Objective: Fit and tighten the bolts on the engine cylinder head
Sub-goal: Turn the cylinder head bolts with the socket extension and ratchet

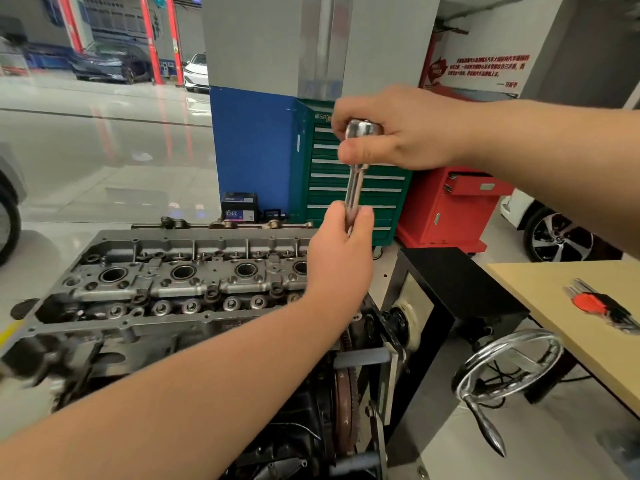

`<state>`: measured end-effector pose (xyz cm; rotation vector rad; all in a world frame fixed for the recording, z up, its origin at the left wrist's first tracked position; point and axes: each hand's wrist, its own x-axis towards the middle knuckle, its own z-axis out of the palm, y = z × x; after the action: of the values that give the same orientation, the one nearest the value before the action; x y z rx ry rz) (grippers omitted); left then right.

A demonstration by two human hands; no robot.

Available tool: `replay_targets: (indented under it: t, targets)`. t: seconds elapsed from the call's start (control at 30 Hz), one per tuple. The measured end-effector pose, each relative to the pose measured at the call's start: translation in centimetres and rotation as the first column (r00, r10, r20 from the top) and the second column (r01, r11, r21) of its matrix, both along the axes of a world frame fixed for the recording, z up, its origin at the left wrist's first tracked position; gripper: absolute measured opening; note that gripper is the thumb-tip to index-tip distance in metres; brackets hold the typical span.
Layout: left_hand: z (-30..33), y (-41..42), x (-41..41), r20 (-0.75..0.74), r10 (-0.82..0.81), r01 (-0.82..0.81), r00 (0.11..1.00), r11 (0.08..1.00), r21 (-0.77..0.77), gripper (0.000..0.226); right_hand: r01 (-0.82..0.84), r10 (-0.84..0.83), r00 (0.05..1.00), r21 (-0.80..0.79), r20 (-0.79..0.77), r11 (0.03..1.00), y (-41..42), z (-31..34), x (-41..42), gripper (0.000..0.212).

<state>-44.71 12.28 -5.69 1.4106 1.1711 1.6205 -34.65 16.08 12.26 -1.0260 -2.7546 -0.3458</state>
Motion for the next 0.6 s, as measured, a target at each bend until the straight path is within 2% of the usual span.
replay_targets:
  t: [0.07, 0.13, 0.27, 0.33, 0.4, 0.47, 0.5, 0.53, 0.57, 0.6]
  targets:
    - [0.1, -0.1, 0.9, 0.078, 0.132, -0.128, 0.988, 0.990, -0.063, 0.036, -0.097, 0.093, 0.994, 0.061, 0.060, 0.993, 0.6, 0.3, -0.7, 0.064]
    - [0.7, 0.5, 1.1, 0.118, 0.196, -0.185, 0.973, 0.977, -0.102, 0.045, -0.143, 0.137, 0.988, 0.092, 0.069, 0.985, 1.0, 0.2, -0.6, 0.061]
    - [1.3, 1.5, 1.1, 0.010, 0.147, -0.145, 0.989, 0.985, -0.093, 0.059, 0.009, -0.005, 0.995, 0.046, -0.099, 0.999, 0.5, -0.9, 0.1, 0.058]
    - [1.2, 1.9, 0.3, 0.061, 0.039, -0.032, 0.997, 0.993, -0.110, 0.056, 0.133, -0.115, 0.987, 0.177, -0.109, 0.975, -0.1, -1.6, -0.8, 0.065]
    - [1.3, 2.5, -1.5, 0.122, -0.238, 0.255, 0.964, 0.955, -0.152, 0.054, 0.320, -0.300, 0.947, 0.319, -0.112, 0.892, -1.0, -1.8, -2.1, 0.079]
    - [1.9, 2.6, -3.6, 0.117, -0.588, 0.599, 0.801, 0.777, -0.194, 0.057, 0.395, -0.385, 0.917, 0.381, -0.106, 0.836, -1.7, -1.9, -2.7, 0.088]
    - [2.2, 2.4, -4.3, 0.103, -0.667, 0.672, 0.738, 0.714, -0.197, 0.059, 0.393, -0.391, 0.916, 0.386, -0.087, 0.835, -2.0, -1.8, -2.8, 0.091]
    - [2.5, 2.2, -4.5, 0.093, -0.674, 0.677, 0.733, 0.708, -0.202, 0.060, 0.390, -0.396, 0.916, 0.379, -0.065, 0.839, -2.0, -1.6, -2.9, 0.093]
    - [2.7, 1.9, -4.3, 0.060, -0.614, 0.611, 0.787, 0.763, -0.210, 0.060, 0.390, -0.400, 0.915, 0.363, -0.051, 0.846, -1.7, -1.4, -3.0, 0.094]
    - [2.7, 1.6, -3.8, -0.013, -0.492, 0.479, 0.870, 0.852, -0.210, 0.058, 0.385, -0.397, 0.917, 0.351, -0.040, 0.854, -1.3, -1.2, -3.0, 0.094]
